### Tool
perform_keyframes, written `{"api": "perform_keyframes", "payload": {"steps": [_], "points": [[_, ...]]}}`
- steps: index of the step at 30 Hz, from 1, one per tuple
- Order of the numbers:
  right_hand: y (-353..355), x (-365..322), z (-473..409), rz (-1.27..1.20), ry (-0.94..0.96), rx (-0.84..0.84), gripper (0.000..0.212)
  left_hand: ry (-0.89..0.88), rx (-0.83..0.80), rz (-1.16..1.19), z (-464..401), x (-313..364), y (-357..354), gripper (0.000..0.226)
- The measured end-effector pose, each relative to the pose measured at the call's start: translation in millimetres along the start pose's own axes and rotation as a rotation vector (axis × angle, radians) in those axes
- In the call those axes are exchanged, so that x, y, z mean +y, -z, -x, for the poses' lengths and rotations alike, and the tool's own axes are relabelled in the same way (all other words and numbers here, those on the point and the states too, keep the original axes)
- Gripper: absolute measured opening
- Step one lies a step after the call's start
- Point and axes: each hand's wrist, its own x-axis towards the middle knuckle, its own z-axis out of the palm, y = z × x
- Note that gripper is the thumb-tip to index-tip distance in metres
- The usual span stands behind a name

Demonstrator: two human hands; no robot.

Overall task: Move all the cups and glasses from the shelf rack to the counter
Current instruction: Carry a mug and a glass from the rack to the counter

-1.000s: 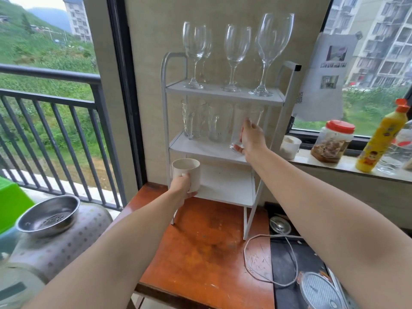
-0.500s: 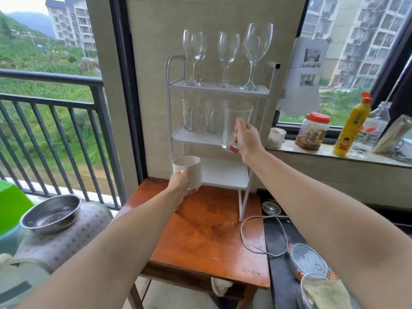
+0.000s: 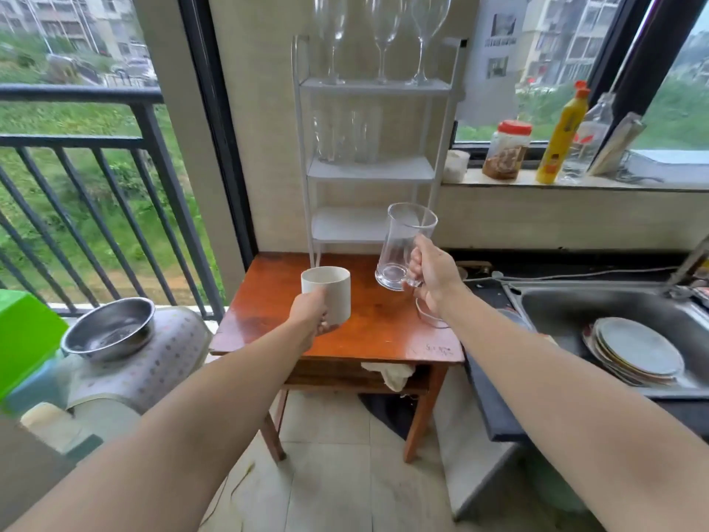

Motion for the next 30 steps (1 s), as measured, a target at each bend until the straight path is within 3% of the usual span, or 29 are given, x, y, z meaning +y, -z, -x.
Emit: {"api": "perform_keyframes", "payload": {"steps": [7, 16, 21, 30], "points": [[60, 76, 55, -0.016, -0.141, 0.16, 0.034, 0.073, -0.089, -0.133, 31, -62, -10, 0.045], [163, 137, 161, -0.015, -0.338, 0.443, 0.04, 0.164, -0.24, -0.238, 81, -141, -81, 0.036], [224, 161, 240, -0.04, -0.385, 0.574, 0.039, 0.208, -0.376, -0.317, 143, -196, -122, 0.013], [342, 185, 412, -0.087, -0.403, 0.849, 0.035, 0.244, -0.617, -0.471, 292, -299, -208, 0.016]]}}
